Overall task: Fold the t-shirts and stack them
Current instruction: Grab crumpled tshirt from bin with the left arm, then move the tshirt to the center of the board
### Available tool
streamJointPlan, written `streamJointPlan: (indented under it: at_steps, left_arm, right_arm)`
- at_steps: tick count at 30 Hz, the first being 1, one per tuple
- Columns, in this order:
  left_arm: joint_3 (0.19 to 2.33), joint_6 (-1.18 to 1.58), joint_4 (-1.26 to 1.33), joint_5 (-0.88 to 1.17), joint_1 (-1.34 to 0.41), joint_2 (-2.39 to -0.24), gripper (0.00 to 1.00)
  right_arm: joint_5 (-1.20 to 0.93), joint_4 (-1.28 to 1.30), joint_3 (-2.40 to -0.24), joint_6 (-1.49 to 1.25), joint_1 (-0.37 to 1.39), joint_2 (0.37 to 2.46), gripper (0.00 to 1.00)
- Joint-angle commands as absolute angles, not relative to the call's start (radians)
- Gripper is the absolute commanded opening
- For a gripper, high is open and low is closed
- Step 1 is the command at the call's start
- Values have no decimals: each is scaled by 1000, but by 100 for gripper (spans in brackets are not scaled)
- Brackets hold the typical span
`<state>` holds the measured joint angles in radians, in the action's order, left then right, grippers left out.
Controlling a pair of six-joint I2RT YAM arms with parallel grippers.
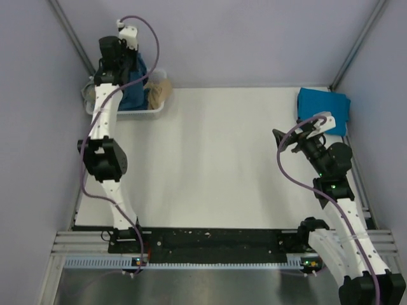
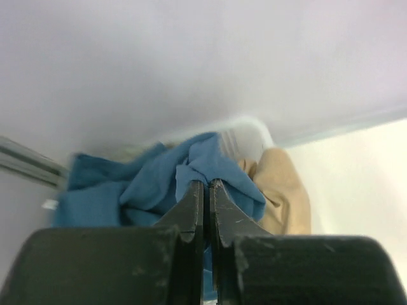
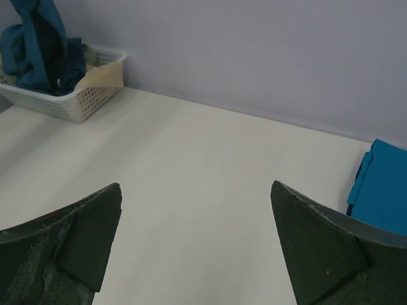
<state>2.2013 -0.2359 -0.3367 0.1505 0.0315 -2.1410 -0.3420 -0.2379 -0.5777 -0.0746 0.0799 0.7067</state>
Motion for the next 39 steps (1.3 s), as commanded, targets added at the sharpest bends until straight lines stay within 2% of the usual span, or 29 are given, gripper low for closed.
streamJointPlan:
  at_steps: [1,6,12,16,19,24,27,33,35,39]
  left_arm:
    - [2224,-294,-340,238,37,-1749,0]
    - [2293,-298,-532,368,31,-1522,0]
    - [2408,-247,-794,628,8,-1405,0]
    - [2271,-178,-805,756,-64,-1370,0]
    - [2084,-224,-776,703,-225,-1362,0]
    - [1872,-253,-675,638,-449,-1474,0]
    - [1929,-230,-621,586,-477,-1627,0]
    - [2144,-244,-638,373,-440,-1931,0]
    - [2145,-216,-637,409,-385,-1956,0]
    - [2019,-192,-597,549,-246,-1875,0]
  right_arm:
    - [-380,-230,-635,-95,124,684,99]
    - [-431,-209,-630,-109,150,657,99]
    - [-509,-221,-621,-153,175,637,99]
    - [-525,-210,-635,-182,175,632,99]
    - [-485,-170,-644,-198,175,634,99]
    - [-355,29,-709,-195,175,676,99]
    - [-339,122,-753,-186,175,721,99]
    - [-420,184,-778,-196,175,825,99]
    - [-458,212,-781,-204,178,877,96]
    - [-445,285,-782,-196,285,985,84]
